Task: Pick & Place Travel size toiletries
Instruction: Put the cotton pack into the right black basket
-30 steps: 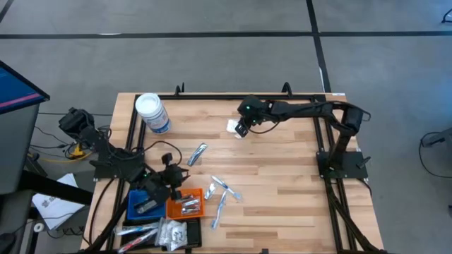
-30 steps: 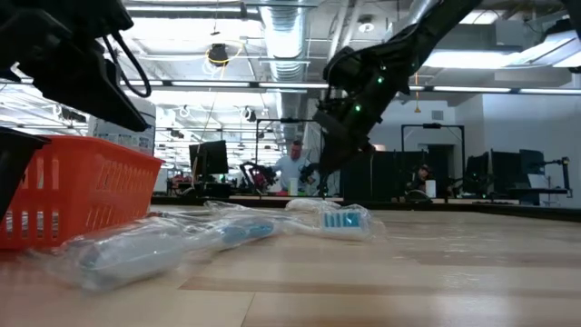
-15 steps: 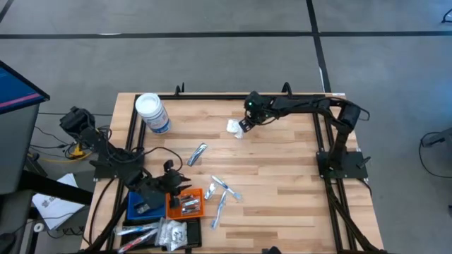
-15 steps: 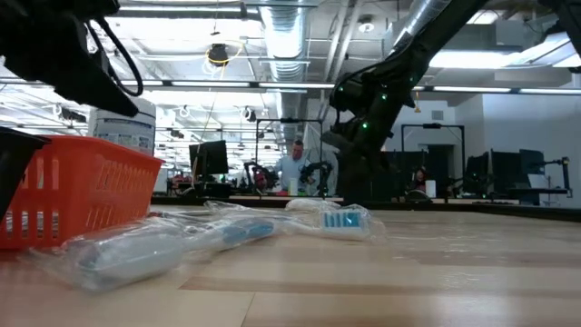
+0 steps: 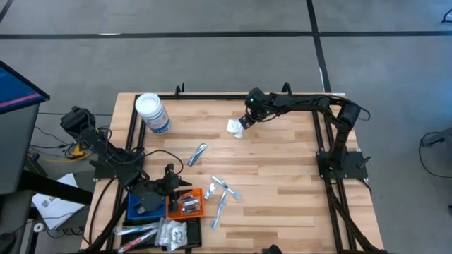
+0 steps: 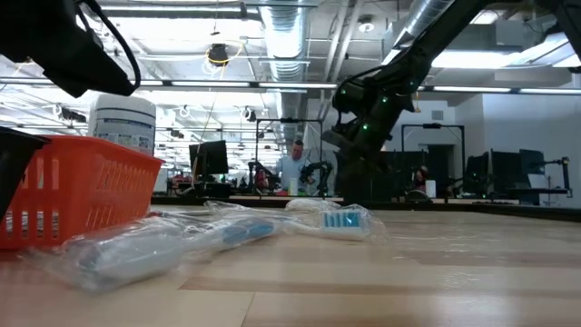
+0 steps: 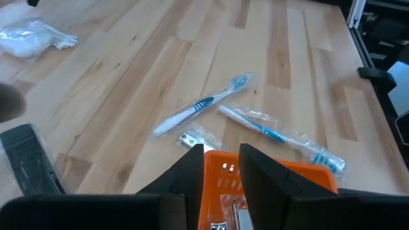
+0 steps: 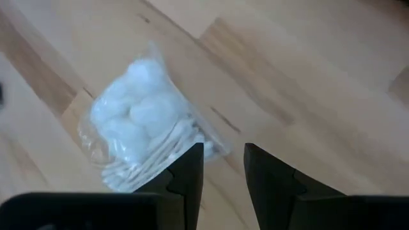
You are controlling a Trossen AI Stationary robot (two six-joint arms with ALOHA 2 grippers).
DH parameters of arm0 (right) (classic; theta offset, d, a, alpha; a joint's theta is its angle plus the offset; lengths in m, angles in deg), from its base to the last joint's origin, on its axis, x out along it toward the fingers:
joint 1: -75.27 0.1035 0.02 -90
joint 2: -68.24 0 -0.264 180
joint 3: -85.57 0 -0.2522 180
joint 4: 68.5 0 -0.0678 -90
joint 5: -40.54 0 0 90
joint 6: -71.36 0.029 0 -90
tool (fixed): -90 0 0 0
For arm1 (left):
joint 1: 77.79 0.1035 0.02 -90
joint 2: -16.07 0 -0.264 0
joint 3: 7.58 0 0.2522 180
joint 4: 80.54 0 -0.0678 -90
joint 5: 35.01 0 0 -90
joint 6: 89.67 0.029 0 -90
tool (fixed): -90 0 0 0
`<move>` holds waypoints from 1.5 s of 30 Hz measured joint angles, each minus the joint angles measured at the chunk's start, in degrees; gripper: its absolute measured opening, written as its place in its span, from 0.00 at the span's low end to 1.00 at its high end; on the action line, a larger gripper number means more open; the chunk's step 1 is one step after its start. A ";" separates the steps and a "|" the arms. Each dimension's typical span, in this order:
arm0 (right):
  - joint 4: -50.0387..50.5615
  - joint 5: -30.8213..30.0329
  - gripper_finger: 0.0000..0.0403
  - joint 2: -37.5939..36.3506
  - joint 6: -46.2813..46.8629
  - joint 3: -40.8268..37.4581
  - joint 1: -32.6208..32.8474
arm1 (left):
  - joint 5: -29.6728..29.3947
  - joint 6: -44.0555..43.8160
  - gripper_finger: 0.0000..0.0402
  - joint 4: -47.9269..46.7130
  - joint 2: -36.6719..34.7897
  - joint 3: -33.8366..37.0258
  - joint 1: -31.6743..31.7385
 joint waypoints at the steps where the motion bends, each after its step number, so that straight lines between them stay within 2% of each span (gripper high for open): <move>1: 0.51 0.02 0.26 0.00 0.57 0.00 -0.36 | -0.02 -0.02 0.23 0.29 0.00 0.00 0.00; 8: -0.27 0.04 0.26 0.12 1.06 0.00 -0.83 | -0.03 -0.02 0.23 1.49 0.00 0.00 0.00; 11: -0.93 0.49 0.26 2.91 1.06 0.98 0.01 | 0.00 -0.02 0.23 2.17 0.00 0.00 0.00; 16: 1.65 7.28 0.26 7.58 0.01 4.58 0.32 | 0.03 -0.02 0.23 2.99 0.00 -0.02 0.01; 20: 1.85 5.97 0.25 9.29 -0.22 6.73 1.42 | 0.19 0.67 0.23 3.49 0.00 -0.02 0.02; 35: 2.80 4.64 0.22 9.13 -4.53 6.75 4.07 | 0.26 2.21 0.23 3.56 0.00 -0.02 0.02; 40: 2.96 6.21 0.16 9.13 -4.63 6.71 4.16 | 0.26 2.36 0.23 3.63 0.00 -0.02 0.02; 45: 3.18 7.92 0.02 9.16 -6.10 6.69 4.21 | 0.26 2.38 0.23 3.63 0.00 -0.02 0.02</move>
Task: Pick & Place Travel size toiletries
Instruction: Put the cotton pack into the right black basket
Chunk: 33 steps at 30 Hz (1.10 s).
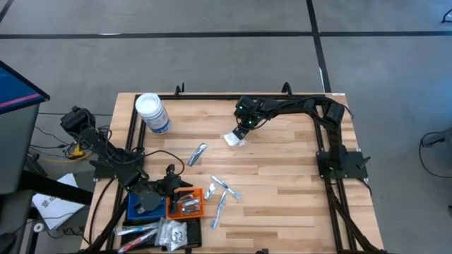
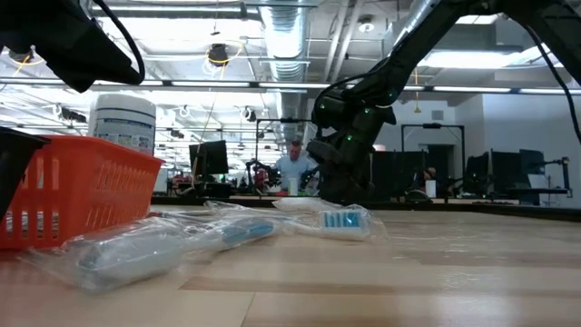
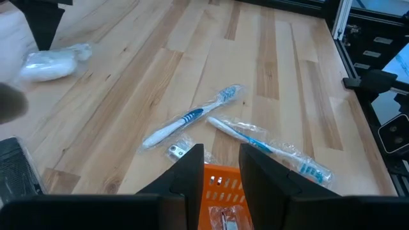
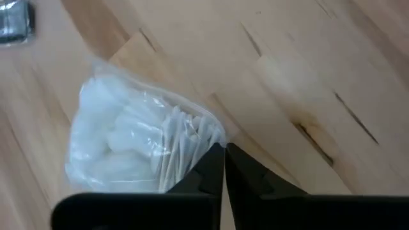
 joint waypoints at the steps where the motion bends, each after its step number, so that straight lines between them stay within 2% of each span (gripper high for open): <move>1: 0.00 0.18 0.01 0.02 -0.33 -0.02 -0.01 | 0.00 0.00 0.23 -0.02 0.00 0.00 0.00; 4: -0.02 0.51 0.01 0.02 -0.85 -0.04 -0.02 | 0.00 0.00 0.23 -0.02 -0.01 0.00 0.00; 8: -0.73 4.19 0.00 -1.03 -2.18 -0.11 -0.03 | -0.02 0.00 0.23 -0.04 0.00 0.00 0.00; 10: -1.15 5.74 0.00 -2.94 -2.87 -0.11 0.50 | -0.55 -0.02 0.23 -0.04 0.00 0.00 0.00; 21: -3.55 5.74 0.00 -15.23 -7.41 -0.07 8.77 | -1.77 -1.33 0.23 0.33 0.00 0.00 3.41; 25: -3.57 5.75 0.00 -17.96 -8.53 -0.04 11.83 | -1.97 3.36 0.24 0.38 0.00 0.00 6.84; 30: -2.91 5.60 0.00 -20.28 -9.85 -0.04 14.60 | -2.13 12.23 0.30 0.47 -0.10 0.00 11.51; 33: -2.60 3.56 0.00 -20.33 -10.22 -0.02 15.26 | -0.85 11.11 0.35 0.61 -0.11 0.00 13.40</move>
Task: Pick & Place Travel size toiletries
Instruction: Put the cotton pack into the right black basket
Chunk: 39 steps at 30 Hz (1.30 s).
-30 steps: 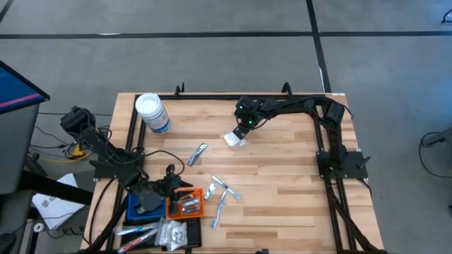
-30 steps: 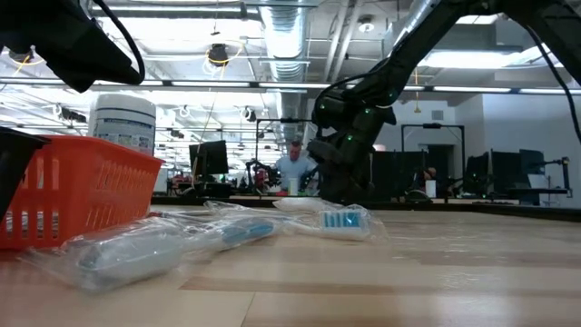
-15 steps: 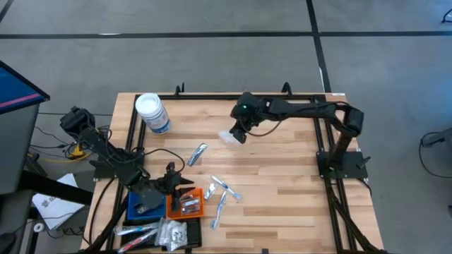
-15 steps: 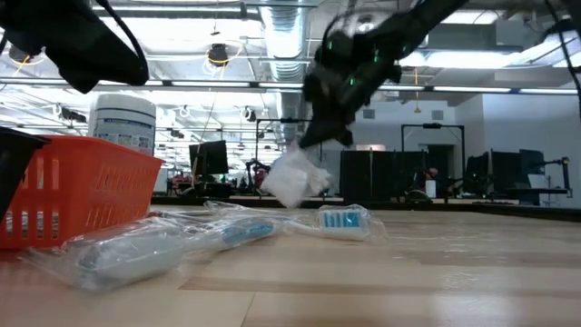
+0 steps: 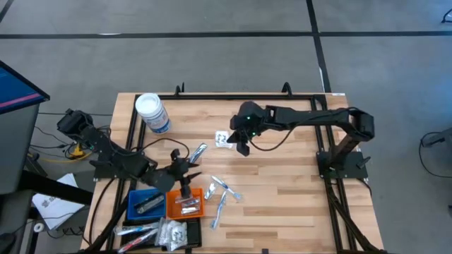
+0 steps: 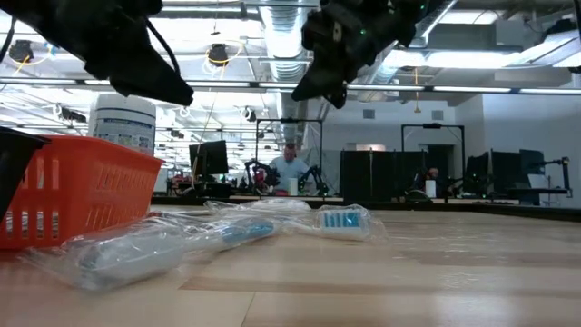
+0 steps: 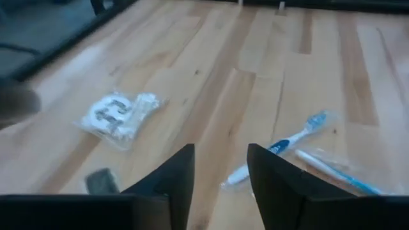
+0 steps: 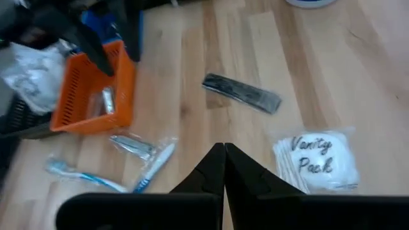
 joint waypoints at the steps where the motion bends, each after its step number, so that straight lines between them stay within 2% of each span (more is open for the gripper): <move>1: -0.29 -1.23 0.00 0.13 -0.92 0.00 -0.03 | 0.93 -1.31 0.36 0.14 0.00 0.00 0.37; 4: -3.59 -5.52 0.00 2.47 -3.91 0.18 -0.40 | 2.99 -4.65 0.39 0.31 0.00 0.00 0.83; 8: -3.10 -7.66 0.05 6.81 -3.87 0.01 -1.65 | 3.27 -6.47 0.41 0.51 0.00 0.00 0.34; 15: 1.03 -6.88 0.22 12.48 4.02 2.47 -4.91 | 5.86 -6.84 0.40 1.00 0.00 0.00 0.11; 21: 4.85 -6.68 0.33 16.66 7.95 5.24 -5.70 | 7.43 -6.78 0.41 1.13 0.00 0.00 0.11; 25: 7.30 -1.47 0.38 20.12 8.85 6.74 -5.67 | 7.45 -6.40 0.41 1.14 0.00 0.00 0.11; 33: 11.88 -1.05 0.41 24.79 8.69 10.85 -5.73 | 7.79 -6.30 0.40 1.27 0.00 0.00 0.11; 39: 11.97 -1.08 0.37 22.51 8.50 11.59 -5.66 | 8.32 -5.54 0.40 1.35 0.00 -0.01 0.11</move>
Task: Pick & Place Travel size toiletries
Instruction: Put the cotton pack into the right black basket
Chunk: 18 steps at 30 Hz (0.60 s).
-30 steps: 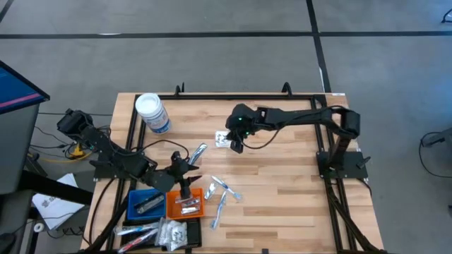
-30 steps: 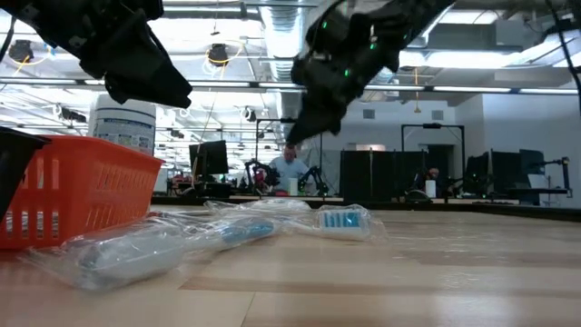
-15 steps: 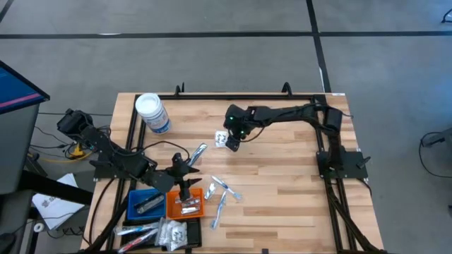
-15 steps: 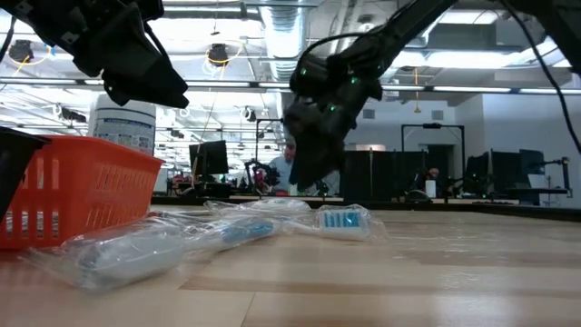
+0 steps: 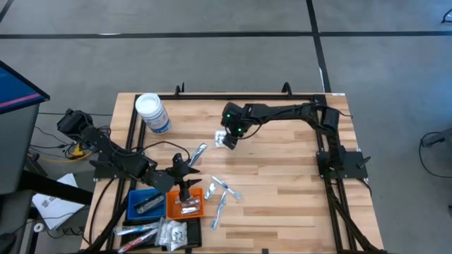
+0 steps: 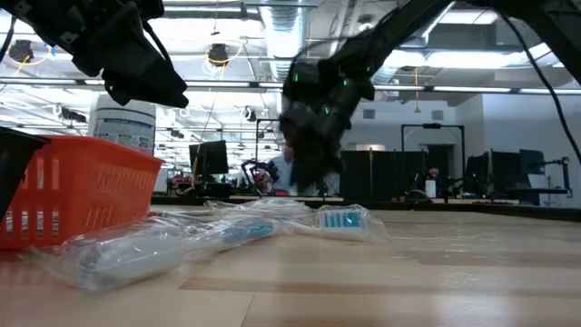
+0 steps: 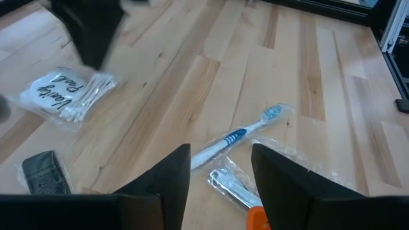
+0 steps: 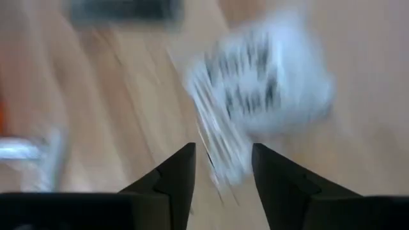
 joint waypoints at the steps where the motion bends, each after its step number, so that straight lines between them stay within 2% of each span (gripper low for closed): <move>1: -1.37 -0.14 0.35 -0.84 0.35 0.23 0.12 | 0.02 0.00 0.40 -0.01 0.00 0.01 0.00; 8: -1.02 -4.40 0.29 -2.17 1.39 0.12 0.99 | 1.53 0.18 0.39 0.21 -0.02 -0.01 -0.01; 18: 1.15 -6.29 0.32 1.67 4.46 -0.09 -1.89 | 2.45 -0.15 0.38 1.22 -0.02 -0.01 -0.74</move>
